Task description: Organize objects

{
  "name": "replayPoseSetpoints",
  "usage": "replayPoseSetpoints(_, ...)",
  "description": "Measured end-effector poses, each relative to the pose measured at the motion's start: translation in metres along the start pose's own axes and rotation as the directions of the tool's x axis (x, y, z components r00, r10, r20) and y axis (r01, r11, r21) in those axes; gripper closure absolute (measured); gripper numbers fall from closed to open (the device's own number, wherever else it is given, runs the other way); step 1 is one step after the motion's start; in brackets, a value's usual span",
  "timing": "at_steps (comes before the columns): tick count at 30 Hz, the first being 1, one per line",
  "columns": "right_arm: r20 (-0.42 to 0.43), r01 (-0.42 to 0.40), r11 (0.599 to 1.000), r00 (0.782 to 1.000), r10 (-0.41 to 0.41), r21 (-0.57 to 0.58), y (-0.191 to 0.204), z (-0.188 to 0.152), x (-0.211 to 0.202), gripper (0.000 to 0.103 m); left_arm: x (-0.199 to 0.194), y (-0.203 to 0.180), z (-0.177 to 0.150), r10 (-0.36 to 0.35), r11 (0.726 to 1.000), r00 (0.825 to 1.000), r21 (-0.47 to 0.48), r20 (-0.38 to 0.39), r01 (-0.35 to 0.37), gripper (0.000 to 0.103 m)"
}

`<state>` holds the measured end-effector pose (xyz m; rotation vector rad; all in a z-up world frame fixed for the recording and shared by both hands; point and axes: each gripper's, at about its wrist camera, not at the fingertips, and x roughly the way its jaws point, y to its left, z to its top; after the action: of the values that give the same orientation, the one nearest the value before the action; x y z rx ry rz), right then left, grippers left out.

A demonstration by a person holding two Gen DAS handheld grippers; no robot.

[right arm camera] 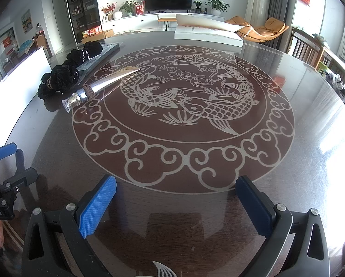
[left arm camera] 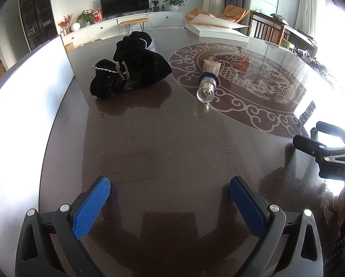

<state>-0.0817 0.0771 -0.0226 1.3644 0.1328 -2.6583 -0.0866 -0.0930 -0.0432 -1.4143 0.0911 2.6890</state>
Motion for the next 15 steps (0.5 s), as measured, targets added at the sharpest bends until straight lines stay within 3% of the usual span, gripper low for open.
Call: replayPoseSetpoints(15, -0.001, 0.000, 1.000, 1.000, 0.000, 0.000, 0.0001, -0.0006, 0.0003, 0.000, -0.0058, 0.0094, -0.0057, -0.051, 0.996, 0.999, 0.068, 0.013, 0.050, 0.000)
